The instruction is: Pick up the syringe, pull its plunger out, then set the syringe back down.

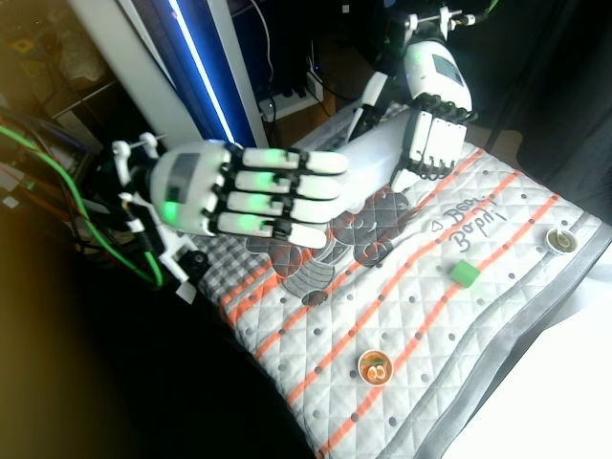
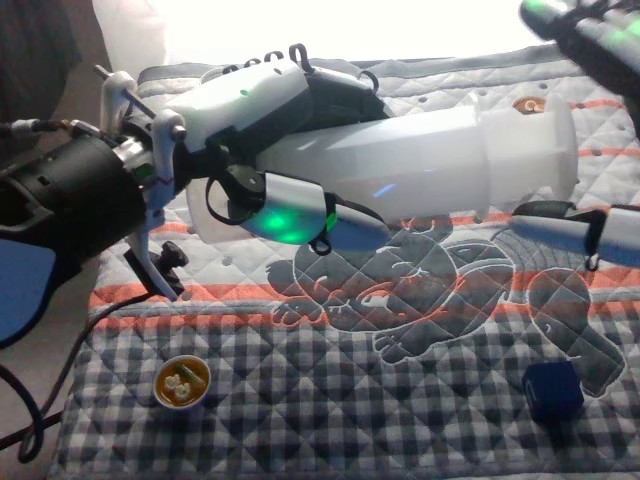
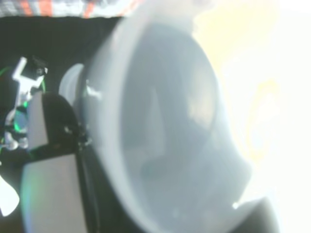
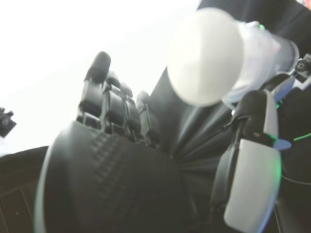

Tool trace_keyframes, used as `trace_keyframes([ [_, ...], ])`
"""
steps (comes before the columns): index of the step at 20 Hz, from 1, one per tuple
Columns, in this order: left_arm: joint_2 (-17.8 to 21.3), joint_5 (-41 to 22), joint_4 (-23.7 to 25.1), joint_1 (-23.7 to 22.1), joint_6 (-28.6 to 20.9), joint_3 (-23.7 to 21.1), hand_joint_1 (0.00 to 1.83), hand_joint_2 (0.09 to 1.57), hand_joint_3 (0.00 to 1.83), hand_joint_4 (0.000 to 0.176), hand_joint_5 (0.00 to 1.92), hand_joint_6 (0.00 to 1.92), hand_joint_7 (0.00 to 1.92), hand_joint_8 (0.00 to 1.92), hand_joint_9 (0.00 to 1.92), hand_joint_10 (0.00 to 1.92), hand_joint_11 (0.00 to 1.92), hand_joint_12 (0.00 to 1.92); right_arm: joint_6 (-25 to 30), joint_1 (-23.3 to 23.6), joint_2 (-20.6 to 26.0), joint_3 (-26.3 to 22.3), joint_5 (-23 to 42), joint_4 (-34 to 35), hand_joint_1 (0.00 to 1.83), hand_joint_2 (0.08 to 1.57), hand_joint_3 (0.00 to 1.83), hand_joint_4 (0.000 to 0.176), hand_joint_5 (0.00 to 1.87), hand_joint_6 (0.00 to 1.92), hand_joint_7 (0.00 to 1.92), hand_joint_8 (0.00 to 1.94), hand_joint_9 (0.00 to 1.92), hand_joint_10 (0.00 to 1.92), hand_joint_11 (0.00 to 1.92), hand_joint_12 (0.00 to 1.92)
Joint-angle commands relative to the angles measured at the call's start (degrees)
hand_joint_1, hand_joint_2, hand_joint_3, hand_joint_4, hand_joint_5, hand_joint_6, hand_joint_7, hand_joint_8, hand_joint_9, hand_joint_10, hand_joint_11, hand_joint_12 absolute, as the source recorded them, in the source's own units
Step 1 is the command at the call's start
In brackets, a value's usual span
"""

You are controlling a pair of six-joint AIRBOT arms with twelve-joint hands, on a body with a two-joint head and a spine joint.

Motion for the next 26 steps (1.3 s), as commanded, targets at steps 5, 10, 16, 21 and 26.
trace_keyframes([
  [5,0.4,9.8,1.7,-0.4,-0.6,-0.4,1.17,1.22,0.00,0.003,0.74,1.36,0.83,1.26,0.74,1.11,0.58,1.64,0.1,0.8,-0.5,0.4,4.8,-1.8,1.21,1.11,0.01,0.000,0.94,0.85,0.84,1.02,0.71,1.03,0.56,1.44],
  [10,0.8,10.2,1.3,-0.3,-0.7,-0.4,1.32,1.20,0.00,0.000,0.76,1.28,0.85,1.19,0.76,1.40,0.61,1.68,0.1,0.9,-0.5,0.4,4.9,-2.0,1.35,1.18,0.00,0.000,0.80,1.23,0.86,1.19,0.80,1.43,0.76,1.74],
  [16,3.1,12.1,0.8,0.3,-0.7,-1.8,1.17,1.22,0.00,0.000,0.78,1.25,0.81,1.34,0.69,1.26,0.50,1.78,0.1,0.7,0.1,0.6,4.9,-1.2,1.20,1.17,0.00,0.000,0.84,1.14,0.92,1.25,0.86,1.42,0.82,1.79],
  [21,5.5,13.8,-0.8,1.7,-0.7,-2.9,1.18,1.22,0.00,0.000,0.74,1.25,0.83,1.38,0.78,1.40,0.72,1.82,0.1,-0.8,1.7,0.6,7.0,1.4,1.22,1.15,0.00,0.000,0.90,0.99,0.96,1.22,0.86,1.42,0.81,1.79],
  [26,6.5,14.8,-2.5,2.6,-0.7,-3.1,1.17,1.23,0.00,0.000,0.78,1.23,0.78,1.41,0.71,1.47,0.65,1.92,0.1,-2.5,2.6,0.6,9.6,4.6,1.22,1.14,0.00,0.000,0.88,1.08,1.01,1.08,0.91,1.16,0.79,1.60],
])
